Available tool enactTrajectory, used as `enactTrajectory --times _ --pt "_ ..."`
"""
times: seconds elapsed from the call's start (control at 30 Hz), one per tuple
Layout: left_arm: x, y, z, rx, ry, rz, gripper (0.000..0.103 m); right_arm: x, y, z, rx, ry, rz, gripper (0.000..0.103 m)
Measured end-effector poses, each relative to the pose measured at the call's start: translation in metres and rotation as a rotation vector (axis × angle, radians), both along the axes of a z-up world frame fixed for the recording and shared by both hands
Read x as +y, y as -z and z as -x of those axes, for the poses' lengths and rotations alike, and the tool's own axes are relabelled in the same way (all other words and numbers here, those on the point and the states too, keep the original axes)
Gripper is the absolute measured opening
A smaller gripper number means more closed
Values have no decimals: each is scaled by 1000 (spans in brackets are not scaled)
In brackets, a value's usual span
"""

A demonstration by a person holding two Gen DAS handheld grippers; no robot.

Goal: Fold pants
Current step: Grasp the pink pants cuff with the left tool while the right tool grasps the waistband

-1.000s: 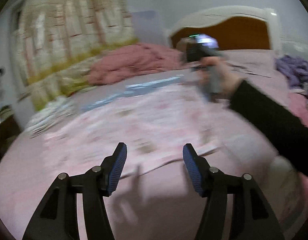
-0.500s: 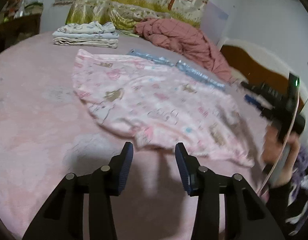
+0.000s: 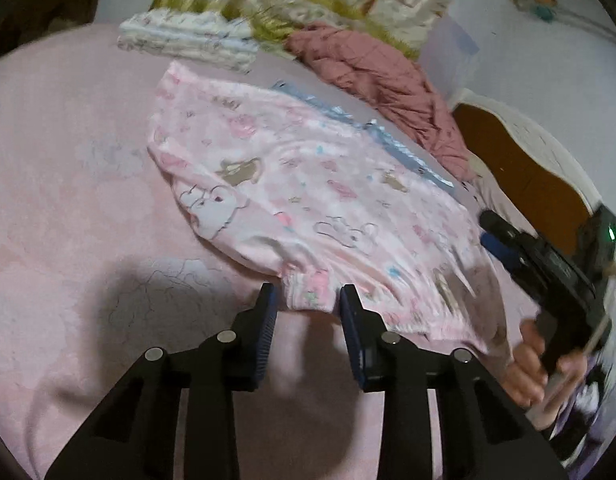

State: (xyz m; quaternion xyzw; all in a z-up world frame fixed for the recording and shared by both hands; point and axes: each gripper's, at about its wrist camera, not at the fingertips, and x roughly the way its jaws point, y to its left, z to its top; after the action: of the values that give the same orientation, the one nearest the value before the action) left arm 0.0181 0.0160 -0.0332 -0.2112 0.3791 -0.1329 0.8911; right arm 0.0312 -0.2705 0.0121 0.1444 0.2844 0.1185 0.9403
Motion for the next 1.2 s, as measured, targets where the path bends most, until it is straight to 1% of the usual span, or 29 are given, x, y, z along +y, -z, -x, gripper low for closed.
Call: enactTrajectory --times 0.03,0.07,0.1,0.17,0.23,0.33,0.37,0.43,0.5,0.53,0.57,0.63,0.7,0.8,0.87,0.9,0.97,1.03,1.1,1.13,1.17,1.2 --pt "1 2 -3 6 -1 25 14 -2 1 -3 10 -8 -15 56" --pt "0 4 -5 9 6 39 6 -2 2 -3 17 -18 -28 56" --pt "0 3 -3 8 0 38 6 -3 3 -5 23 -23 -31 56" --pt "-3 -4 7 -25 3 23 5 -2 5 -5 24 -8 -12 56" --pt "-6 -17 20 -60 -1 -22 5 -2 6 -6 21 4 10 56" --pt "-5 -37 37 -78 -1 -42 5 -4 8 -7 30 27 33 56" --pt "-5 -40 41 -73 -4 -46 5 -4 8 -8 45 39 49 56" --pt "-6 -41 45 -49 -8 -68 5 -3 13 -13 99 78 112 56" --pt "-6 -34 44 -16 -26 -102 5 -1 24 -19 175 106 169 56" --pt "-5 -26 41 10 -41 -117 6 -1 28 -21 196 100 168 56" --pt "-3 -19 38 38 -49 -114 6 -1 32 -21 212 88 157 56" --pt "0 -5 34 81 -46 -85 6 -2 36 -21 235 74 143 56" --pt "0 0 34 83 -41 -96 6 -1 37 -18 228 69 149 56" --pt "-7 -4 39 42 -22 -150 8 0 40 -17 227 66 159 56" --pt "-11 -11 46 -7 -15 -183 9 -2 39 -17 219 59 142 56" --pt "-14 -16 51 -41 -15 -207 9 -5 36 -15 201 52 118 56" --pt "-21 -24 59 -107 -29 -272 9 -13 28 -11 150 59 77 56" --pt "-28 -33 67 -170 -37 -318 10 -20 19 -5 88 80 66 56" --pt "-28 -39 69 -198 -38 -320 17 -27 11 1 30 98 64 56" --pt "-26 -42 70 -203 -45 -314 24 -29 9 2 16 102 58 56" --pt "-22 -44 71 -210 -63 -310 28 -32 8 4 4 104 45 56" --pt "-18 -47 71 -220 -82 -313 28 -34 7 4 2 98 31 56"
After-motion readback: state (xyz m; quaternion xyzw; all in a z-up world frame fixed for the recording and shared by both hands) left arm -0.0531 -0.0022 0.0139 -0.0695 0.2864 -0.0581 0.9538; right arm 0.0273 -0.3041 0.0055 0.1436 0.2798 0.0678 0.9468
